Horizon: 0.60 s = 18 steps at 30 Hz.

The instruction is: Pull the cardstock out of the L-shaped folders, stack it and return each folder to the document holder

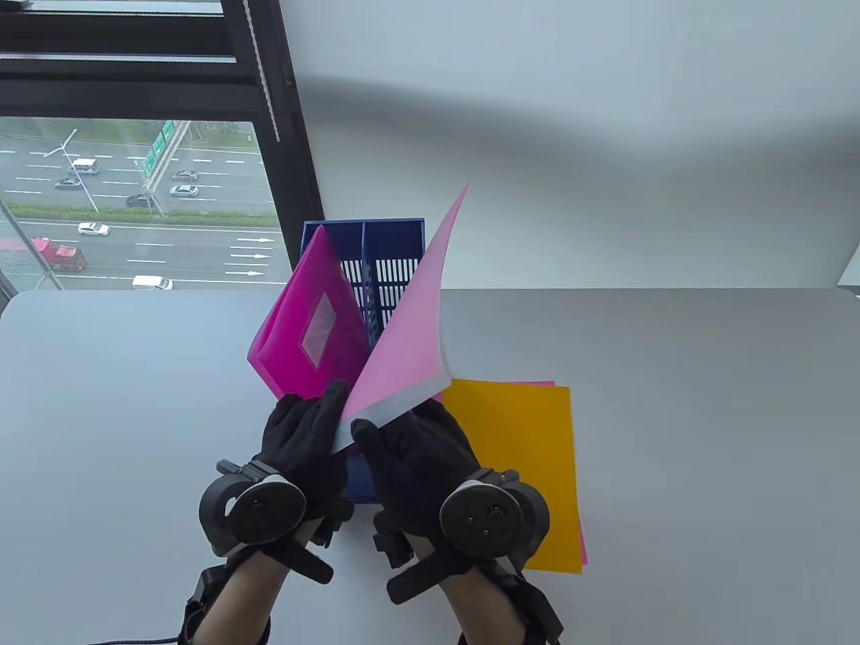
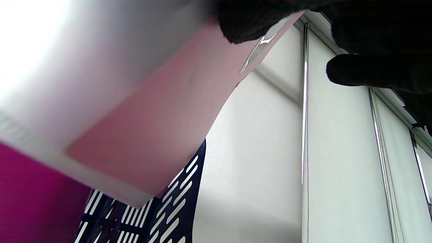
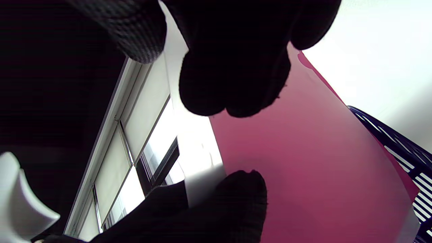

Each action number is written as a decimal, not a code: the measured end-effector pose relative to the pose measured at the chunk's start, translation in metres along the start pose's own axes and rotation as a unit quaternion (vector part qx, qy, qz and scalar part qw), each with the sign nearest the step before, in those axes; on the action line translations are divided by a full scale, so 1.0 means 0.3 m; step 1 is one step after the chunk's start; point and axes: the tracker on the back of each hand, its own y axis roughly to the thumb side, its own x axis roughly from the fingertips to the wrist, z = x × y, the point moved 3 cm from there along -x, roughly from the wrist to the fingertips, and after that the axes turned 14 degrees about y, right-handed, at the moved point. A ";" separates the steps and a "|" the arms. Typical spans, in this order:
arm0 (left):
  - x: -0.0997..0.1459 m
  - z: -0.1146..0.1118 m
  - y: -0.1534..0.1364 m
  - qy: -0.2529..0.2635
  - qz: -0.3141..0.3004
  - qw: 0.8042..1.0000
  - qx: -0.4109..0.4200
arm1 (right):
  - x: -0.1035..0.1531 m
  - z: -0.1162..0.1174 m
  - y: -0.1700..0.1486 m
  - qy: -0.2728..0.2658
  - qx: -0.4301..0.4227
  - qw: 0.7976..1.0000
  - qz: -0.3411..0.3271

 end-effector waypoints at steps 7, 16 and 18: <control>-0.015 0.056 -0.082 0.021 0.061 0.993 0.097 | 0.002 -0.066 -0.030 -0.007 -0.007 1.000 -0.002; -0.027 0.100 -0.195 0.015 0.125 0.962 0.241 | 0.020 -0.214 -0.148 -0.063 -0.027 0.997 0.045; -0.030 0.101 -0.216 0.004 0.129 0.953 0.273 | 0.028 -0.244 -0.174 -0.071 -0.032 0.995 0.057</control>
